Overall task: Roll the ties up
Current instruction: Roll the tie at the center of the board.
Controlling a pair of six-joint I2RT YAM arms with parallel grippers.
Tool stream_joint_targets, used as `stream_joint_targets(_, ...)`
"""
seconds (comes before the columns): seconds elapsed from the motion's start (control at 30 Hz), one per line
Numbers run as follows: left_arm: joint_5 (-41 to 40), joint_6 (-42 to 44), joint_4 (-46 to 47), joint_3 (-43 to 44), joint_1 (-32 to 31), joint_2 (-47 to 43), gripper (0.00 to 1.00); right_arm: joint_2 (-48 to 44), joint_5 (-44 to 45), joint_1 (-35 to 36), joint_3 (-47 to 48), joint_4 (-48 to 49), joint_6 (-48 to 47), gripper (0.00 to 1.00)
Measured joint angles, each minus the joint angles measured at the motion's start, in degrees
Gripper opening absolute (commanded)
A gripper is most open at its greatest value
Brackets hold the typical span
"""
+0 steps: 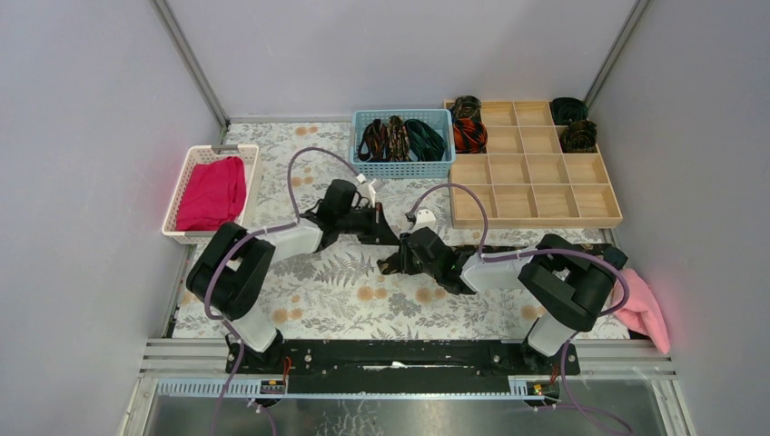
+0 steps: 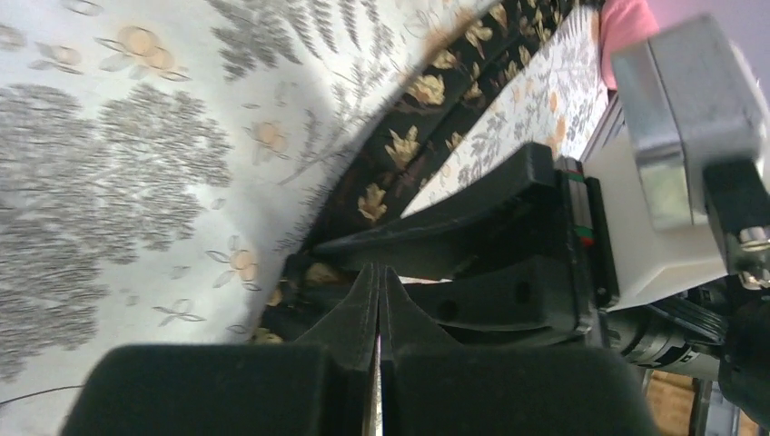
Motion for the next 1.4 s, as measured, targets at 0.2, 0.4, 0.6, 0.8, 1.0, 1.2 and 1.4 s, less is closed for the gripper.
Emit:
stream_joint_targets(0.2,-5.81,0.46,-0.72,-0.81,-5.14,-0.98,0.00,-0.02,0.42,0.07,0.20,-0.59,-0.09,0.34)
stream_joint_targets(0.4,-10.27,0.66,-3.13,-4.04,-5.55,-1.01,0.00,-0.46,0.83,0.04,0.26,-1.40,-0.20,0.34)
stream_joint_targets(0.6,-12.33,1.14,-6.69,-4.20,-6.71,-0.98,0.00,-0.50,0.92,0.00,0.26,-1.60,-0.20,0.33)
stream_joint_targets(0.8,-14.80,1.51,-8.07,-3.63,-8.07,-0.92,0.00,-0.52,0.87,0.00,0.37,-1.73,-0.50,0.35)
stream_joint_targets(1.0,-15.30,1.60,-8.15,-3.02,-8.39,0.09,0.00,-3.37,0.87,0.00,0.37,-4.83,-1.66,0.50)
stream_joint_targets(1.2,-15.47,1.66,-8.39,-2.84,-8.46,0.09,0.00,-12.15,0.87,0.00,-0.76,-7.39,-2.23,0.39)
stream_joint_targets(1.4,-15.78,1.73,-10.36,-1.70,-8.85,0.04,0.00,-16.72,0.76,0.02,-3.21,-8.57,-2.38,0.02)
